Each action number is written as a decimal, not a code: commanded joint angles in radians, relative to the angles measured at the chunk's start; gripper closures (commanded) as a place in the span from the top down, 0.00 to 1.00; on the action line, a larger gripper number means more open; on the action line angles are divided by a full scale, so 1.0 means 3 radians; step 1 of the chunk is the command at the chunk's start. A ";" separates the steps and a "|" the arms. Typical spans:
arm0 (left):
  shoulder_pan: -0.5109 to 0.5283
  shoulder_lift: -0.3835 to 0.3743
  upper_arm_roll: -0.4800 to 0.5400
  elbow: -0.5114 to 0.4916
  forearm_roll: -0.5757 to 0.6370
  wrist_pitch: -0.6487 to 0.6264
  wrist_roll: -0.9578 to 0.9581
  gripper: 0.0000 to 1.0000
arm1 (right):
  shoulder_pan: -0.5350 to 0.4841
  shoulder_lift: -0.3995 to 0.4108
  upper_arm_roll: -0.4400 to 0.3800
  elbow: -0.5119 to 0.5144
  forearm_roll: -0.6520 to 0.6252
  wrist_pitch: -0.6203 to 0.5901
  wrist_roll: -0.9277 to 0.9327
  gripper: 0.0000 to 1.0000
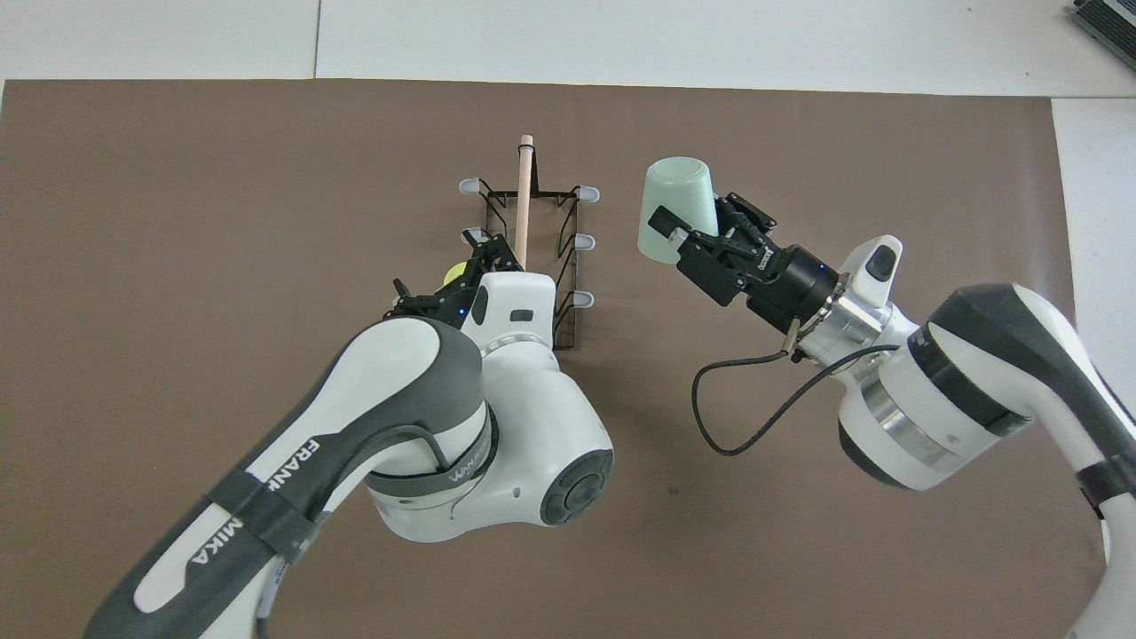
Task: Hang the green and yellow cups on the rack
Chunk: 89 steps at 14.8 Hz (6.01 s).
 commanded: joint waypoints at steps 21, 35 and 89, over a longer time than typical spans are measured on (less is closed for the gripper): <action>0.0065 -0.0466 0.2093 0.1279 -0.3812 -0.1343 0.6654 1.00 | 0.0560 0.0639 0.0003 -0.0029 0.0963 -0.0378 -0.2395 0.00; 0.0280 -0.0711 0.2052 0.1157 -0.3827 -0.1824 0.6860 1.00 | 0.0529 0.0839 -0.0002 -0.0081 0.0942 -0.0281 -0.2682 1.00; 0.0250 -0.0747 0.2032 0.1095 -0.3833 -0.1696 0.6788 1.00 | -0.0703 -0.0286 -0.0012 0.1233 -0.8047 -0.1205 0.5796 1.00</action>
